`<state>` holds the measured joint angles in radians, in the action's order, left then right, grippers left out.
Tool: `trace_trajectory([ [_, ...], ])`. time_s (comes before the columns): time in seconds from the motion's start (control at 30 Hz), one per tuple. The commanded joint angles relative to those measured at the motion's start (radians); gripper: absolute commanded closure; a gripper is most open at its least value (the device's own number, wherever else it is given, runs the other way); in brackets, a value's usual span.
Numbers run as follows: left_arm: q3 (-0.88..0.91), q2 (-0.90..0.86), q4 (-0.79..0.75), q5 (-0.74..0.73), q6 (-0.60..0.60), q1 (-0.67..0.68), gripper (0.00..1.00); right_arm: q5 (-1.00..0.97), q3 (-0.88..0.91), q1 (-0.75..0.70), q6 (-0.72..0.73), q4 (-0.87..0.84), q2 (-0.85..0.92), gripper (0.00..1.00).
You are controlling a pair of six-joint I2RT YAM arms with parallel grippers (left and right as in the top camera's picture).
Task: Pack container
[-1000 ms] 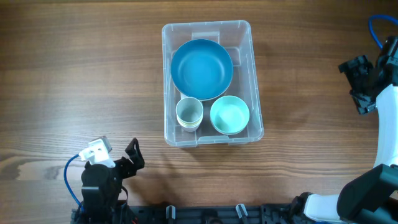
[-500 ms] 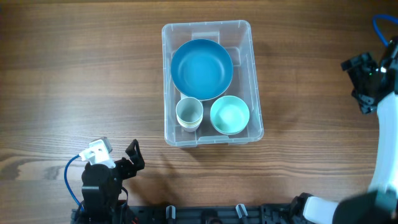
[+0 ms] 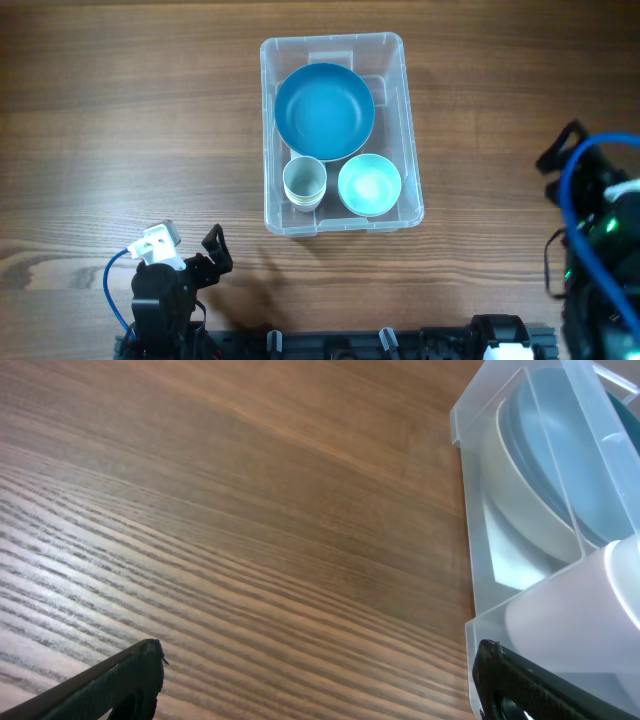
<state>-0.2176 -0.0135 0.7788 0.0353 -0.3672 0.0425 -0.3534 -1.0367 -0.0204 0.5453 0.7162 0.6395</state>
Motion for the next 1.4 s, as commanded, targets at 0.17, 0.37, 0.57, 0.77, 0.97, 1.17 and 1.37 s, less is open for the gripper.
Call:
trace_trajectory([
  [0.17,0.005,0.011,-0.003,-0.001,0.02,-0.007,0.0,0.483,0.632,0.007,-0.5,-0.31,-0.464,0.0],
  [0.37,0.005,0.011,-0.003,-0.001,0.02,-0.008,0.0,0.485,0.823,0.007,-0.382,-0.312,-0.589,0.0],
  [0.57,0.005,0.011,-0.003,-0.001,0.02,-0.008,0.0,0.488,0.903,0.007,-0.382,-0.314,-0.634,0.0],
  [0.77,0.005,0.011,-0.003,-0.001,0.02,-0.008,0.0,0.485,0.903,0.007,-0.388,-0.319,-0.633,0.01],
  [0.97,0.005,0.011,-0.003,-0.001,0.02,-0.008,0.0,0.486,0.903,0.007,-0.388,-0.319,-0.632,0.0],
  [1.17,0.005,0.011,-0.003,-0.001,0.02,-0.008,0.0,0.485,0.903,0.007,-0.388,-0.319,-0.632,0.0],
  [1.37,0.005,0.011,-0.003,-0.001,0.02,-0.008,0.0,0.485,0.903,0.007,-0.388,-0.319,-0.632,0.0],
])
